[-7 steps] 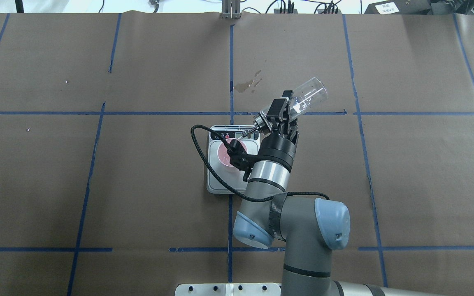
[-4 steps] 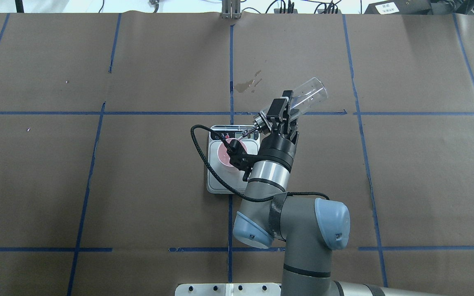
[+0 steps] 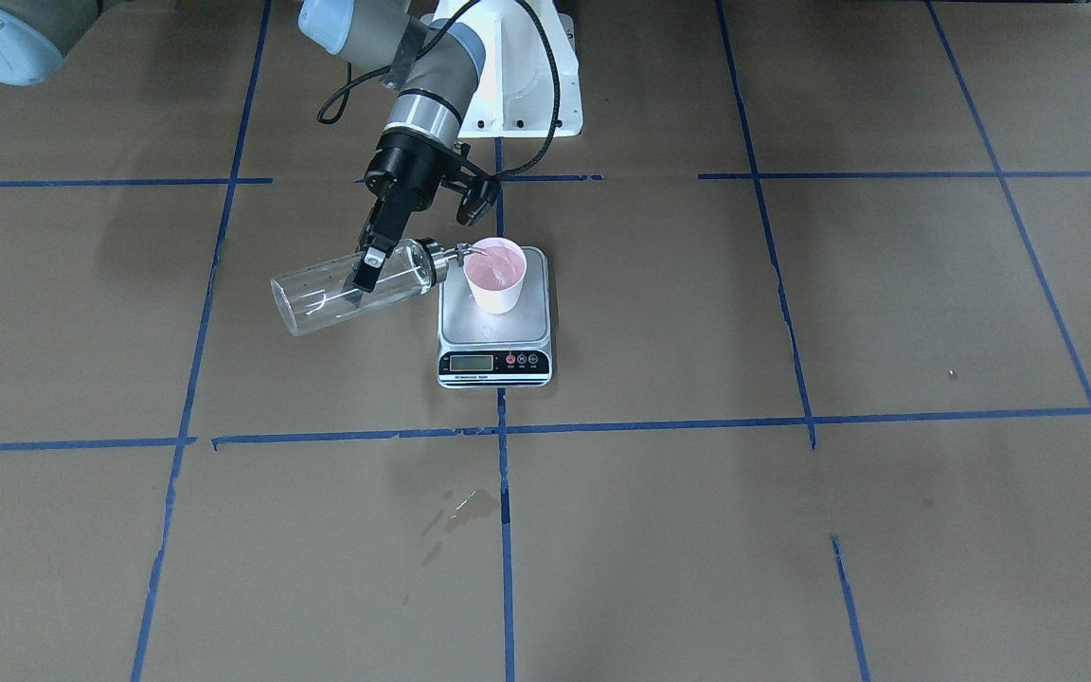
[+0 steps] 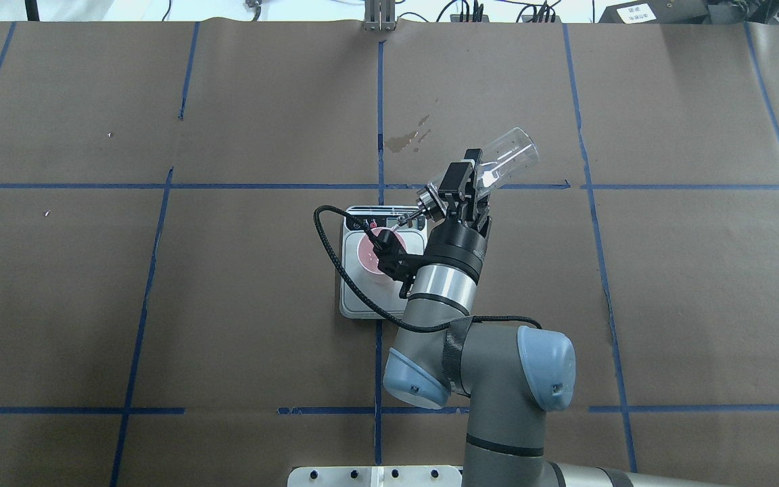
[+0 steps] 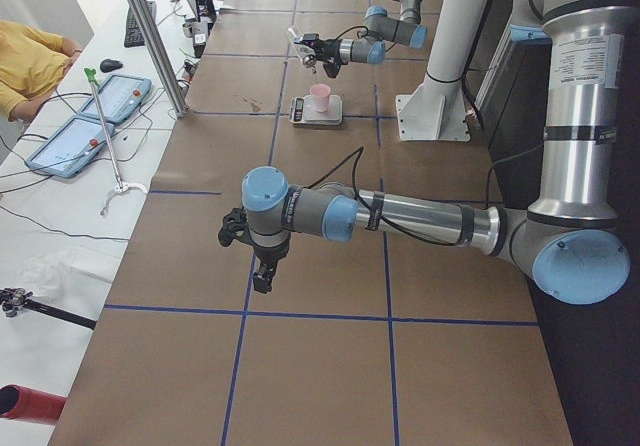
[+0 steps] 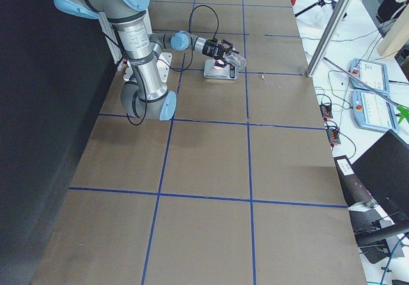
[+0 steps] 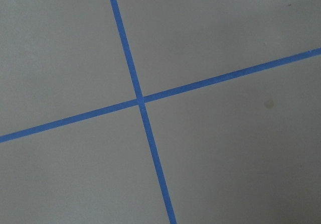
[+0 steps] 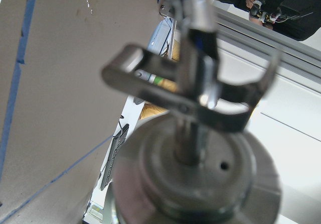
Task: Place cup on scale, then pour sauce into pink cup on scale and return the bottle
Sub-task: 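Tilt the sauce bottle spout over the pink cup to pour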
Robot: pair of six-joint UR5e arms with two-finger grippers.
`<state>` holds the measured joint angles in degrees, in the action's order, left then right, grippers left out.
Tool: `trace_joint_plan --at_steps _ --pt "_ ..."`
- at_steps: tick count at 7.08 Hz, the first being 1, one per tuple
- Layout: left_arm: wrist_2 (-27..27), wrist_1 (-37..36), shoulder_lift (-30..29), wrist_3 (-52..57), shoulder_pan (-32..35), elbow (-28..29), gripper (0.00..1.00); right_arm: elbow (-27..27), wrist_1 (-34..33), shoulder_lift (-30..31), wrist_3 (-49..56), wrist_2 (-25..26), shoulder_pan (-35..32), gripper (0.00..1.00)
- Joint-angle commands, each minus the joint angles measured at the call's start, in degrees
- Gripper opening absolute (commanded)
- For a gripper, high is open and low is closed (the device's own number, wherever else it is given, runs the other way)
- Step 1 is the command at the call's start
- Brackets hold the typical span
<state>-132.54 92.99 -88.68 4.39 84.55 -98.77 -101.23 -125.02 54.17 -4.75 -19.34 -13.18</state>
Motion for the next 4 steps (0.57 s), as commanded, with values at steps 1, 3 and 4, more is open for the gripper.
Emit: trace_joint_plan --at_steps 1,3,4 --pt "0.0 0.0 0.0 0.0 -0.1 0.1 1.0 0.0 0.0 0.0 -0.1 -0.1 0.0 0.0" --pt "0.0 0.0 0.0 0.0 -0.1 0.0 1.0 -0.4 0.6 -0.2 -1.0 -0.3 -0.1 0.0" --pt "0.0 0.0 0.0 0.0 -0.1 0.0 1.0 -0.9 0.7 -0.2 -2.3 -0.8 -0.2 0.0"
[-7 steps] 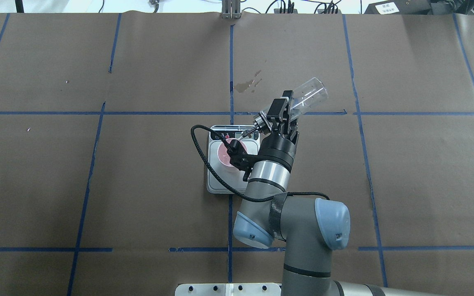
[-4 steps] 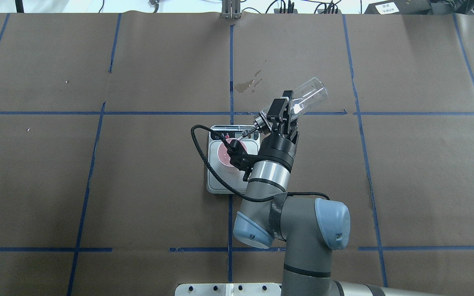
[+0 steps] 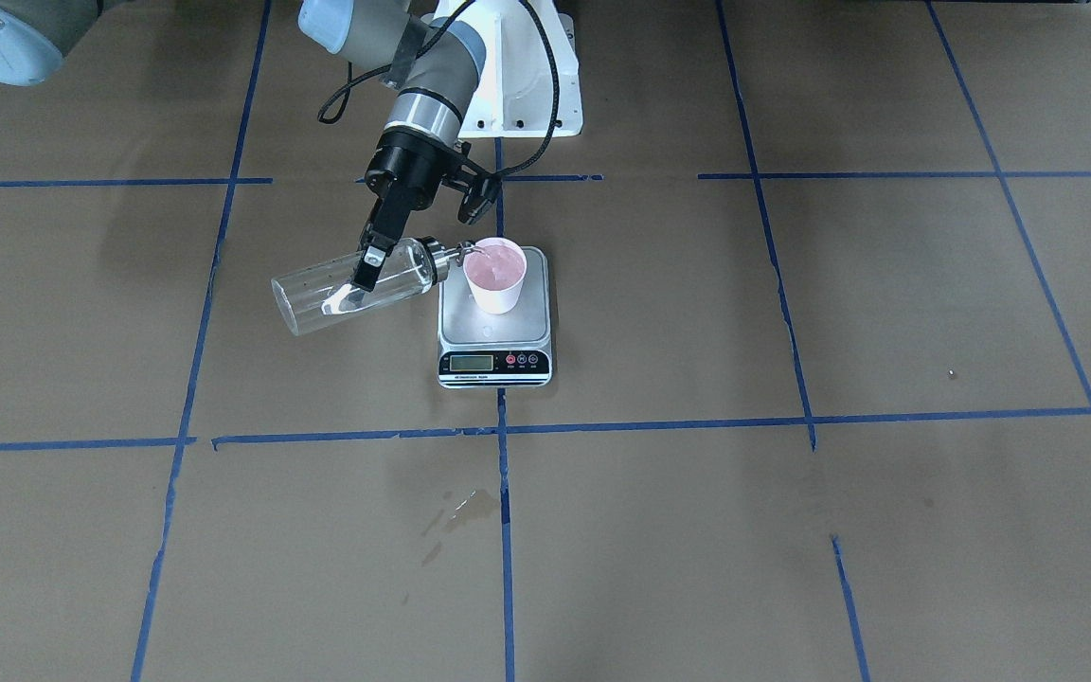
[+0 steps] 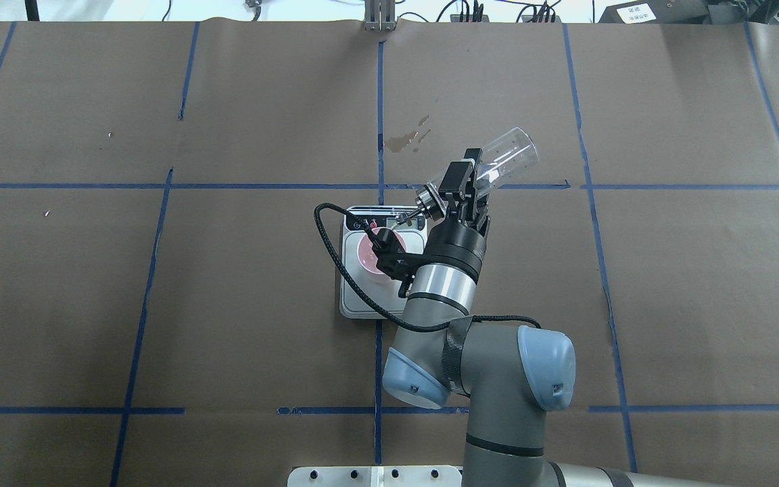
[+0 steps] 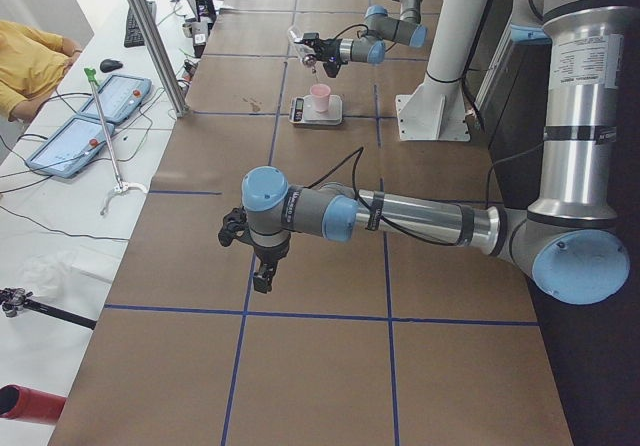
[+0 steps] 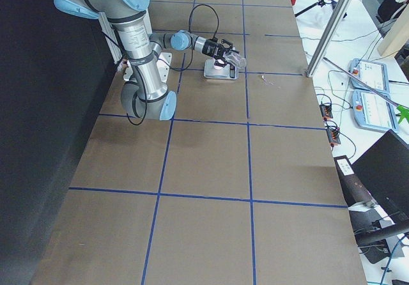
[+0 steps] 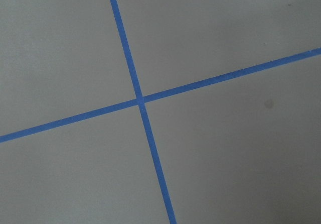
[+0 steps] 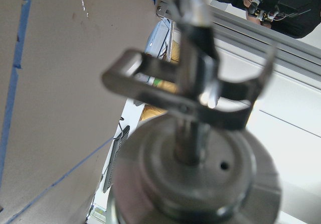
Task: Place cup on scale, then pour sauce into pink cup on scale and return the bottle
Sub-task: 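Tilt the sauce bottle spout over the pink cup to pour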
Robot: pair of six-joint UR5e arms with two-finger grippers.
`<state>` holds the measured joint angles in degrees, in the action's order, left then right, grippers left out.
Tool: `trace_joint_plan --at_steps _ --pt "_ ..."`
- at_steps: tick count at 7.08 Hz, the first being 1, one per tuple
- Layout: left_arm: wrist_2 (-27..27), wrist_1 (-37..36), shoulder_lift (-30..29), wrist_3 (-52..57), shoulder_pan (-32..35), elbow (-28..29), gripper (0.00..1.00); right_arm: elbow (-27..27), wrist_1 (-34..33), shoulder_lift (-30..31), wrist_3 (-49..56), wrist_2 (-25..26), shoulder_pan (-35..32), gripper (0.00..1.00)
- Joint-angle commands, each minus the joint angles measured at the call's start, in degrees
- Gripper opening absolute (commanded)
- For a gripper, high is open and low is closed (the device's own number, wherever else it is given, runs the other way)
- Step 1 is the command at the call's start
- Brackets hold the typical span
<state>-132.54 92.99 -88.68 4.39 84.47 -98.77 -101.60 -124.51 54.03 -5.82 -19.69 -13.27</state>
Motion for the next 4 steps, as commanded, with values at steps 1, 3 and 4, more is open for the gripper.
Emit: trace_joint_plan --at_steps 1,3,4 --pt "0.0 0.0 0.0 0.0 0.0 0.0 1.0 -1.3 0.4 0.1 -4.3 -2.0 -0.1 0.0" --pt "0.0 0.0 0.0 0.0 0.0 0.0 1.0 -4.3 1.6 0.7 -8.0 -4.3 0.3 0.0" --pt "0.0 0.0 0.0 0.0 0.1 -0.1 1.0 -6.1 4.8 1.2 -9.8 -6.6 0.3 0.0"
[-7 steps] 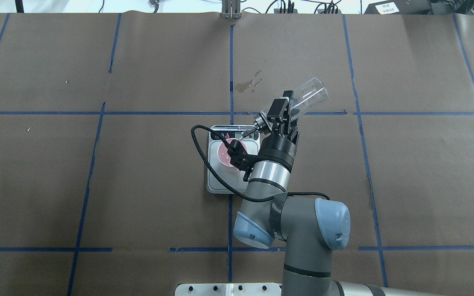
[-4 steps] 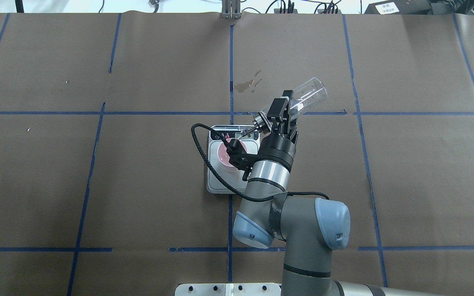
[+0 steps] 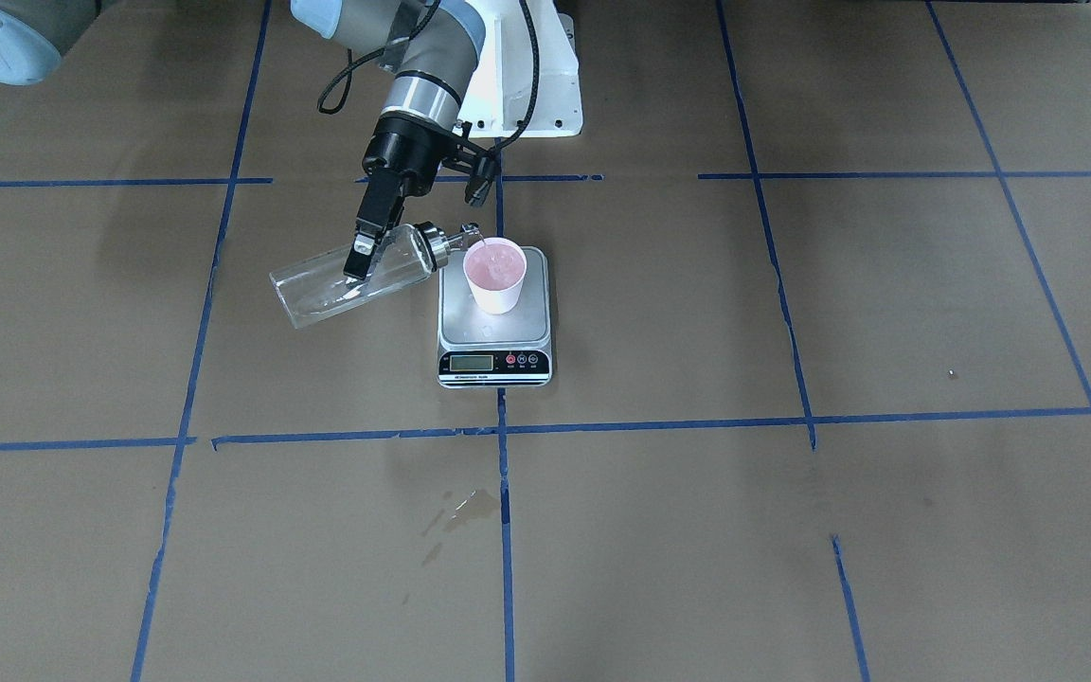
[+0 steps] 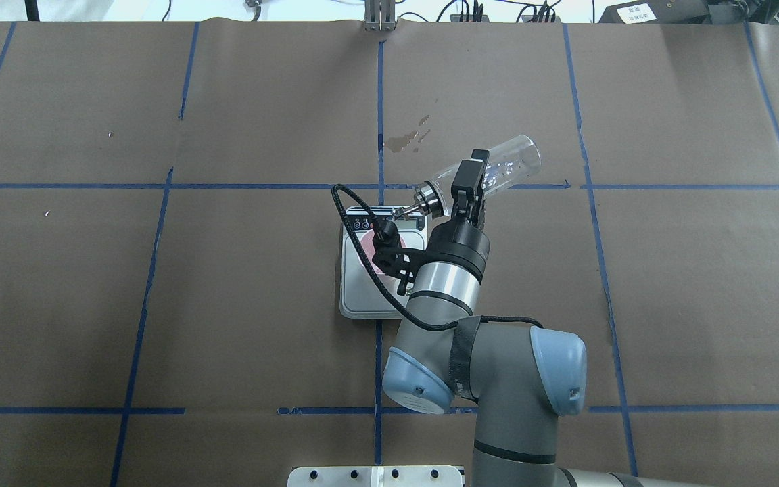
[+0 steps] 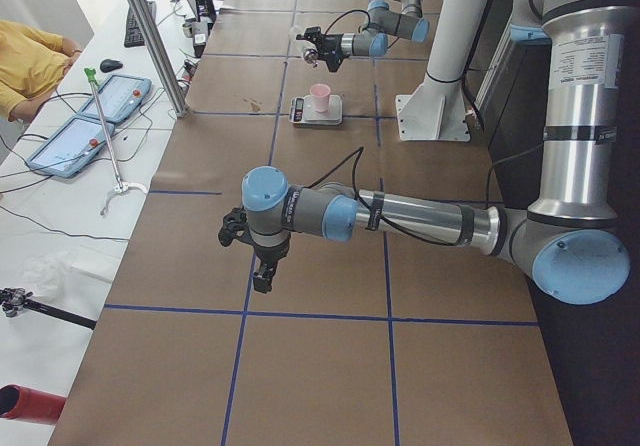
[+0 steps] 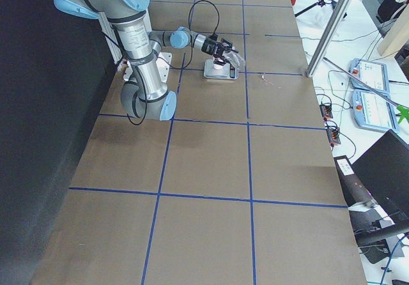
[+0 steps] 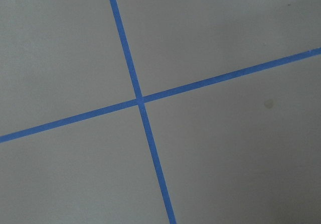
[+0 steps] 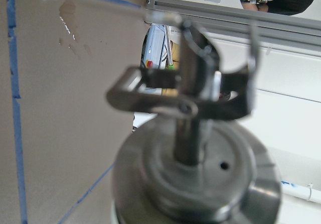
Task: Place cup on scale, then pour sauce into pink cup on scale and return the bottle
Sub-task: 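Tip the sauce bottle upright and carry it back from the cup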
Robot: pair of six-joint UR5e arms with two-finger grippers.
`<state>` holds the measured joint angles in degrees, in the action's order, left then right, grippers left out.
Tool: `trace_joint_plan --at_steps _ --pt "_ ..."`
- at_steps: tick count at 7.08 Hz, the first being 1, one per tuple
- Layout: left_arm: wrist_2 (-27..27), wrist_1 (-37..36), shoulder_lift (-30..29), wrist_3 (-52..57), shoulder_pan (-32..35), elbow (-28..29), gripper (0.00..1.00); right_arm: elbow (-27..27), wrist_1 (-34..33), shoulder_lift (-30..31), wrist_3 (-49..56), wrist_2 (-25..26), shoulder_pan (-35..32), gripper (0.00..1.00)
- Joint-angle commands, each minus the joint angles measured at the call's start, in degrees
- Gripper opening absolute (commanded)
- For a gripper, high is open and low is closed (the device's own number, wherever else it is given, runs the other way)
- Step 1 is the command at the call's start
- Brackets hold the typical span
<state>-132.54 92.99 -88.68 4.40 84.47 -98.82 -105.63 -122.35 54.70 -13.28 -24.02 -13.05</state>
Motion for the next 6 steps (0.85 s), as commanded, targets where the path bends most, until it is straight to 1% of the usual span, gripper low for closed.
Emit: trace_joint_plan --at_steps 1,2,3,4,5,6 --pt "0.0 0.0 0.0 0.0 0.1 0.0 1.0 -4.2 10.0 2.8 -2.6 -4.3 0.2 0.0" --pt "0.0 0.0 0.0 0.0 0.1 0.0 1.0 -5.5 19.2 5.6 -6.7 -7.1 0.2 0.0" --pt "0.0 0.1 0.0 0.0 0.1 0.0 1.0 -6.9 26.7 7.9 -15.2 -11.0 0.0 0.0" --pt "0.0 0.1 0.0 0.0 0.1 0.0 1.0 -8.3 28.7 8.6 -21.0 -13.6 -0.1 0.0" --pt "0.0 0.1 0.0 0.0 0.1 0.0 1.0 -9.5 30.0 9.2 -27.9 -18.9 -0.4 0.0" --pt "0.0 0.1 0.0 0.0 0.1 0.0 1.0 -10.1 30.1 9.5 -31.8 -22.1 -1.5 0.0"
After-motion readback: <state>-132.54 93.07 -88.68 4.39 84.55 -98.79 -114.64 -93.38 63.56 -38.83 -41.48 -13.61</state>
